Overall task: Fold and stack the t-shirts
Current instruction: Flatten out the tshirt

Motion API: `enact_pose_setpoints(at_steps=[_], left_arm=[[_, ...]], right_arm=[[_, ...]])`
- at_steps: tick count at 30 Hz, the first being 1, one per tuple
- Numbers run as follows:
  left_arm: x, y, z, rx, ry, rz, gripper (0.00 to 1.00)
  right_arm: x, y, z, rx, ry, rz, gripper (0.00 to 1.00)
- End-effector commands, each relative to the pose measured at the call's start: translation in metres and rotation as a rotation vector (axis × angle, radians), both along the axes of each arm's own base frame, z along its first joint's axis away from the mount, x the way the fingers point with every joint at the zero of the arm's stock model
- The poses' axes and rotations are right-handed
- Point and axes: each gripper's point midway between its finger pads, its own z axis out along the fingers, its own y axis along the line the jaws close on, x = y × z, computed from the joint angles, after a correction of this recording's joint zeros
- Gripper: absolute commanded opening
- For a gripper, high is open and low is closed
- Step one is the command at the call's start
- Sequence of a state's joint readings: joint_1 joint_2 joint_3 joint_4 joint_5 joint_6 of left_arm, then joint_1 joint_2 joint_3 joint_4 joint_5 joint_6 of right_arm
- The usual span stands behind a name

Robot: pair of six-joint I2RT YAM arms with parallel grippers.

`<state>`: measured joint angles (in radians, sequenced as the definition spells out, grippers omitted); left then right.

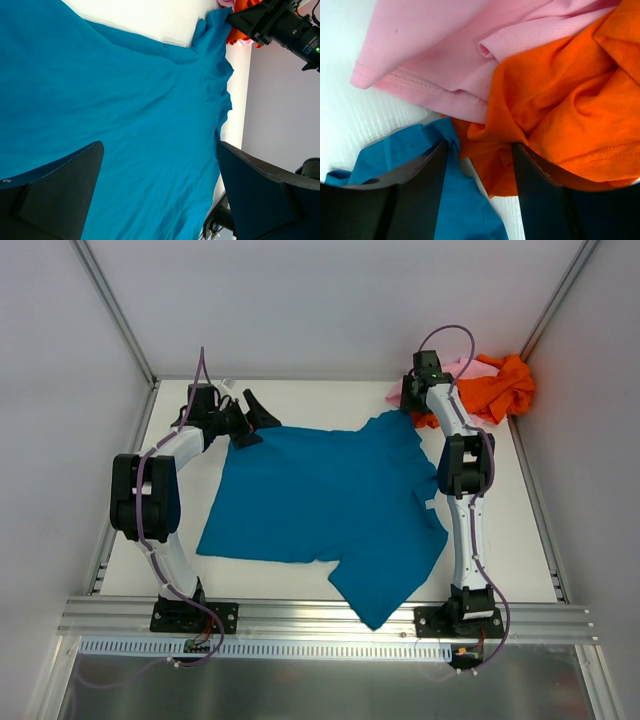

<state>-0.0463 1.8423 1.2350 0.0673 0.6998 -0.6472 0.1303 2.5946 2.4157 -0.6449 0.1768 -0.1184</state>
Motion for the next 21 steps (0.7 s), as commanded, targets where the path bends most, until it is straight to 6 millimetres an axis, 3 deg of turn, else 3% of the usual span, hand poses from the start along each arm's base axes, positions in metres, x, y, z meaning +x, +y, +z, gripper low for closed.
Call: enact_pose_setpoints(at_steps=[1,9,21], left_arm=[[0.007,-0.007,0.018,-0.027,-0.045,-0.022,0.99],[0.007,-0.007,0.016,-0.025,-0.035,-0.024,0.99],[0.016,-0.008,0.018,-0.027,-0.038,-0.021,0.99]], right_arm=[[0.009,-0.006,0.042,-0.01,-0.09,-0.012,0.59],[0.014,-0.001,0.041,0.016,-0.105,-0.005,0.59],[0.01,0.023,0.044,0.086,-0.103,0.016,0.57]])
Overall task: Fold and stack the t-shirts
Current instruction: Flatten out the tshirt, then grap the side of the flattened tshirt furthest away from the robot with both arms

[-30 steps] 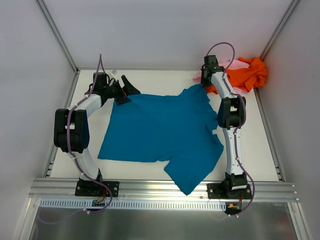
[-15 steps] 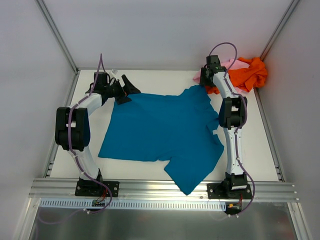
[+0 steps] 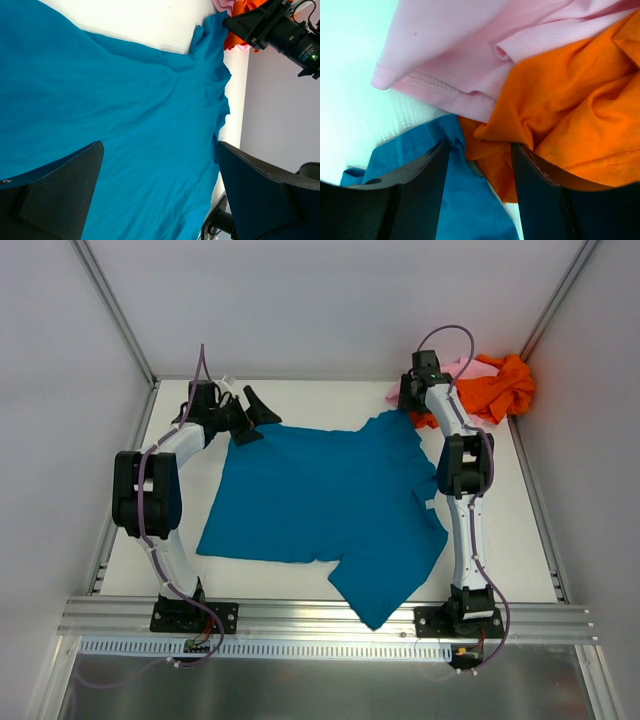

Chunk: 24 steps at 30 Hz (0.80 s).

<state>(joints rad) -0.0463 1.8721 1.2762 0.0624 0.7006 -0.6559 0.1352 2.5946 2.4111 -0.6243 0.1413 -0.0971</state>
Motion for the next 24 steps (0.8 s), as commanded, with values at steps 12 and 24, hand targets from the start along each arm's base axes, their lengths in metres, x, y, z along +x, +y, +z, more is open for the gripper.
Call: enact_pose_setpoints(at_steps=[12,24], left_arm=[[0.009,-0.011,0.015,-0.023,-0.035,-0.021,0.99],[0.01,-0.014,0.016,-0.023,-0.037,-0.023,0.99]], right_arm=[[0.005,0.032,0.056,0.06,-0.105,0.032,0.56],[0.012,0.04,0.062,0.089,-0.133,0.041,0.56]])
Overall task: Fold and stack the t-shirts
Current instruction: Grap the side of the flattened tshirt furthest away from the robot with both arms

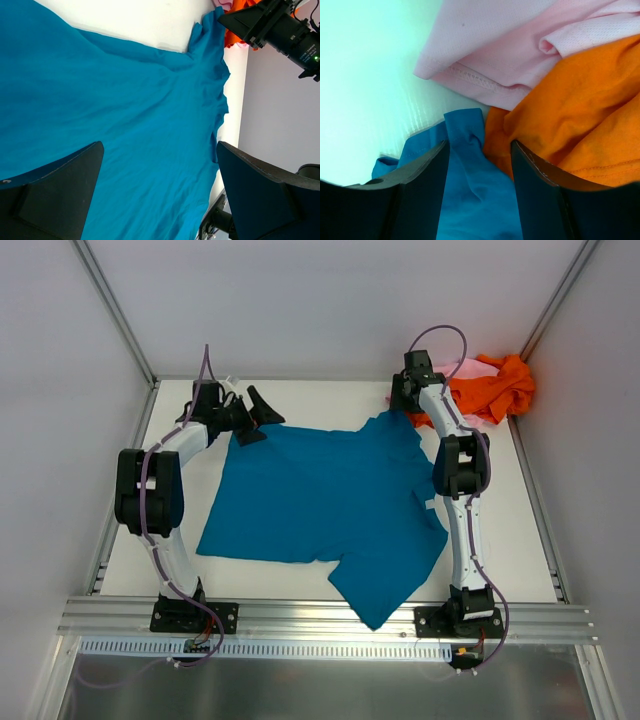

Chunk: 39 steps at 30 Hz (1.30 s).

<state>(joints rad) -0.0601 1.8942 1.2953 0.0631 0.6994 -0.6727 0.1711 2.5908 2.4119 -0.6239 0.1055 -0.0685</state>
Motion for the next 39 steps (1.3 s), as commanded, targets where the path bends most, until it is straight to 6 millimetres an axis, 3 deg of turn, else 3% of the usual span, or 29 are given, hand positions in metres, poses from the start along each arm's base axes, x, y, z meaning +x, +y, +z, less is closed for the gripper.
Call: enact_pose_setpoints(at_steps=[1,22,32,39], left_arm=[[0.007,-0.007,0.017,-0.015,-0.047,-0.017,0.99],[0.018,-0.012,0.018,-0.024,-0.049,-0.018,0.99],[0.022,-0.015,0.022,-0.031,-0.056,-0.019,0.99],[0.023,-0.016,0.022,-0.031,-0.059,-0.023,0.99]], right_arm=[[0.016,0.01,0.059,0.046,-0.131,0.001,0.56],[0.017,0.025,0.072,0.071,-0.158,0.024,0.55],[0.012,0.027,0.089,0.062,-0.174,0.036,0.55],[0.013,0.027,0.077,0.063,-0.157,0.036,0.55]])
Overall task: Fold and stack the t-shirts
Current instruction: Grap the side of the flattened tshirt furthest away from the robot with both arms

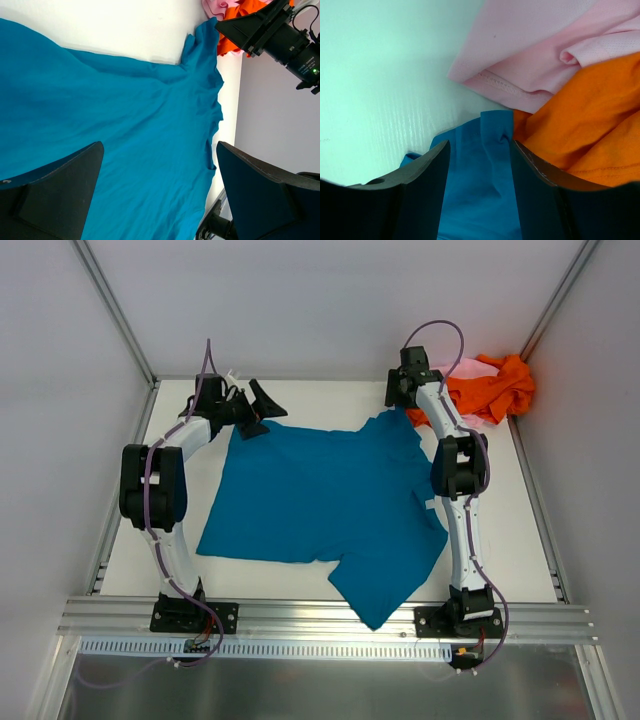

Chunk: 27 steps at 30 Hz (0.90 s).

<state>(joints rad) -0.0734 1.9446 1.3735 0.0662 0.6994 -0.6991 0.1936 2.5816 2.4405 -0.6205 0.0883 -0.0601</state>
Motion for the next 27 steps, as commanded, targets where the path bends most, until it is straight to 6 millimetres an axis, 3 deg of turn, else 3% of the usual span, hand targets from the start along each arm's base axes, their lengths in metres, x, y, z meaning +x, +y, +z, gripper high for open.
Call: enact_pose_setpoints(at_steps=[1,19,27], left_arm=[[0.006,-0.008,0.017,-0.013,-0.048,-0.023,0.99],[0.003,-0.007,0.013,0.008,-0.03,-0.037,0.99],[0.006,-0.007,0.012,0.01,-0.024,-0.032,0.99]], right_arm=[[0.01,0.009,0.058,0.04,-0.116,0.009,0.55],[0.02,-0.018,0.036,0.045,-0.098,-0.033,0.55],[0.02,-0.019,0.029,0.061,-0.085,-0.039,0.55]])
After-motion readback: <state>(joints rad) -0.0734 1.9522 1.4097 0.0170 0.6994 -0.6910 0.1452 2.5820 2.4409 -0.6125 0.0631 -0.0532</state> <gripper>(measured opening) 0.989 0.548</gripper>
